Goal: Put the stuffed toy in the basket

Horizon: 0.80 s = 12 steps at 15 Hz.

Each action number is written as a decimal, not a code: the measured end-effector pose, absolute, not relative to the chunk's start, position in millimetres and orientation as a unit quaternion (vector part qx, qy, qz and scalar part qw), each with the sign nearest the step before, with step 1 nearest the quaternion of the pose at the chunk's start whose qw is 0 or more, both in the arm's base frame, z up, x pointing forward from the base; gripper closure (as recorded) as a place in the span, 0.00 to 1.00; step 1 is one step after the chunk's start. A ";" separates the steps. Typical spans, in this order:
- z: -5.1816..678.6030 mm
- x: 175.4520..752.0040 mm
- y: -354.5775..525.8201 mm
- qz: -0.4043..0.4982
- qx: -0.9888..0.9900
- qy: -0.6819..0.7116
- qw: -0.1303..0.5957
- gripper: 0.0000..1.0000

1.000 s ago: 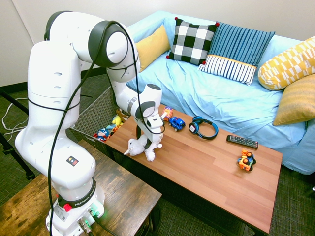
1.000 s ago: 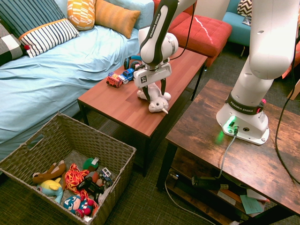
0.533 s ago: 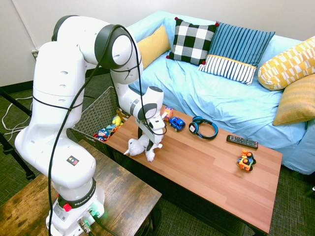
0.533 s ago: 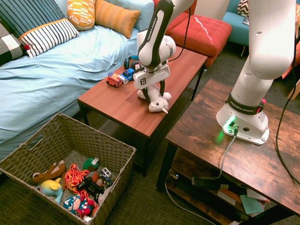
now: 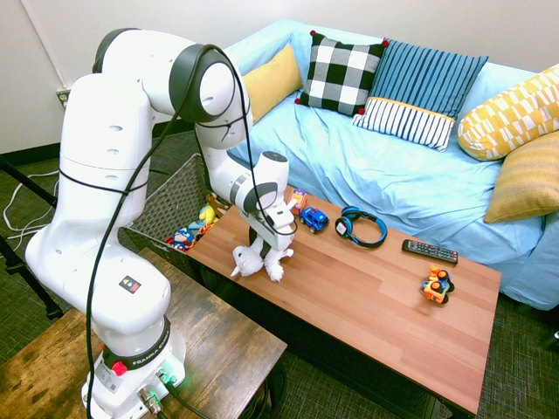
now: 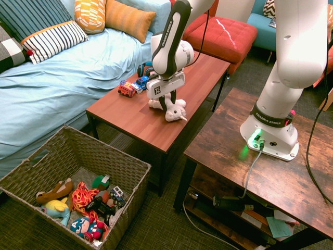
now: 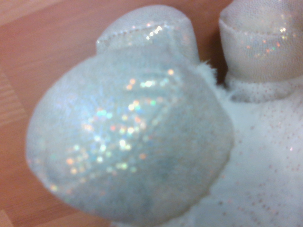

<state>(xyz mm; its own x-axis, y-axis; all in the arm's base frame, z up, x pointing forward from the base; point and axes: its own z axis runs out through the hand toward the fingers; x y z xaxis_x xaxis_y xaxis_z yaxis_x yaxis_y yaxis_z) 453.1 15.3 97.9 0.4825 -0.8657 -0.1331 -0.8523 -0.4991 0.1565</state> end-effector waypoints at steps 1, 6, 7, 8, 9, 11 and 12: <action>102.7 455.5 18.7 -0.094 0.866 -0.490 0.028 1.00; 177.4 481.9 52.6 -0.042 0.898 -0.437 -0.006 1.00; 198.3 487.9 69.7 -0.031 0.906 -0.423 -0.005 1.00; 217.0 494.2 89.4 -0.018 0.913 -0.408 0.000 1.00; 233.1 500.6 112.8 -0.001 0.919 -0.394 0.005 1.00; 254.4 508.6 164.9 0.026 0.929 -0.370 0.011 1.00; 261.0 510.8 192.2 0.036 0.933 -0.358 0.010 1.00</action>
<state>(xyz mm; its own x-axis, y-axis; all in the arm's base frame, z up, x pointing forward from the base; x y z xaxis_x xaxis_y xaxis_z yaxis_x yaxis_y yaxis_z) 510.8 192.2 261.0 0.7410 -0.6673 0.0747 -0.6687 -0.7435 -0.0078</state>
